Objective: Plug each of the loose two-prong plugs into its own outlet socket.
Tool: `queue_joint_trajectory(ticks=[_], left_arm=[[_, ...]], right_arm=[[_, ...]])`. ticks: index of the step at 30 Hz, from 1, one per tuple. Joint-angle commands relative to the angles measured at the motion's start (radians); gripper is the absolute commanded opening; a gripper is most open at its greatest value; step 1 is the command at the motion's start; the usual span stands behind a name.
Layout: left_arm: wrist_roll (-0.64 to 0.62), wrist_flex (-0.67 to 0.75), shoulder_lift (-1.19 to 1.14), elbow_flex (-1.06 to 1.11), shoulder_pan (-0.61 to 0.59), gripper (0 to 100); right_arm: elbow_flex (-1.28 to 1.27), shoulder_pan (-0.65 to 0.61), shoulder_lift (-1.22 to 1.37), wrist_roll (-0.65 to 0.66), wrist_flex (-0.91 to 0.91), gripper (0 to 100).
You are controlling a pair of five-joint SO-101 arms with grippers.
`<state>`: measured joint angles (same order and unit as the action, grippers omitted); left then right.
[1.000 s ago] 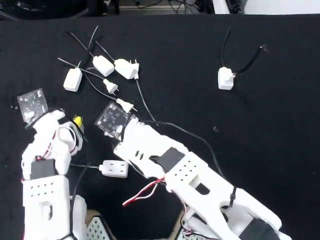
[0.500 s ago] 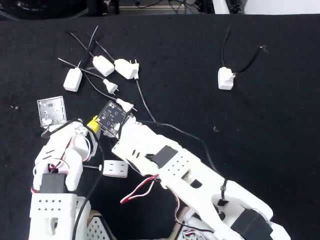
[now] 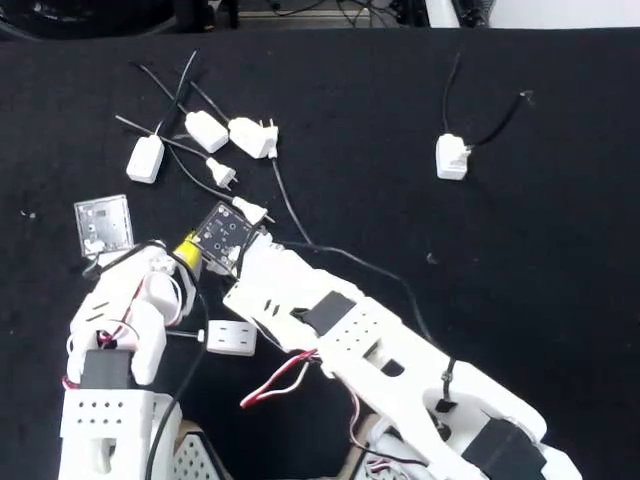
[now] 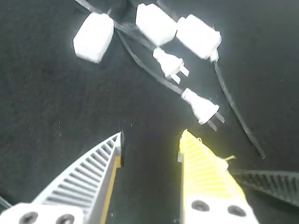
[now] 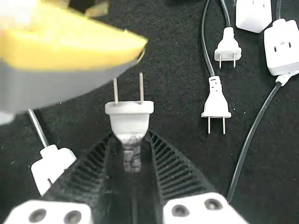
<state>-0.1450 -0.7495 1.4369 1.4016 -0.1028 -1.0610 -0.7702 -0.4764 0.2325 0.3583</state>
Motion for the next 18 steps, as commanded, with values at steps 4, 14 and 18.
queue_joint_trajectory(ticks=[4, 14, 18], left_arm=[[0.095, 0.072, 0.009, 0.062, 0.077, 20], [0.098, 0.071, 0.009, 0.067, 0.051, 20], [0.098, 0.071, 0.008, 0.067, 0.051, 20]], right_arm=[[0.005, -0.002, -0.005, -0.012, -0.025, 1.1], [0.004, -0.002, -0.012, -0.015, -0.023, 1.1], [-0.005, -0.003, -0.070, -0.018, 0.000, 1.1]])
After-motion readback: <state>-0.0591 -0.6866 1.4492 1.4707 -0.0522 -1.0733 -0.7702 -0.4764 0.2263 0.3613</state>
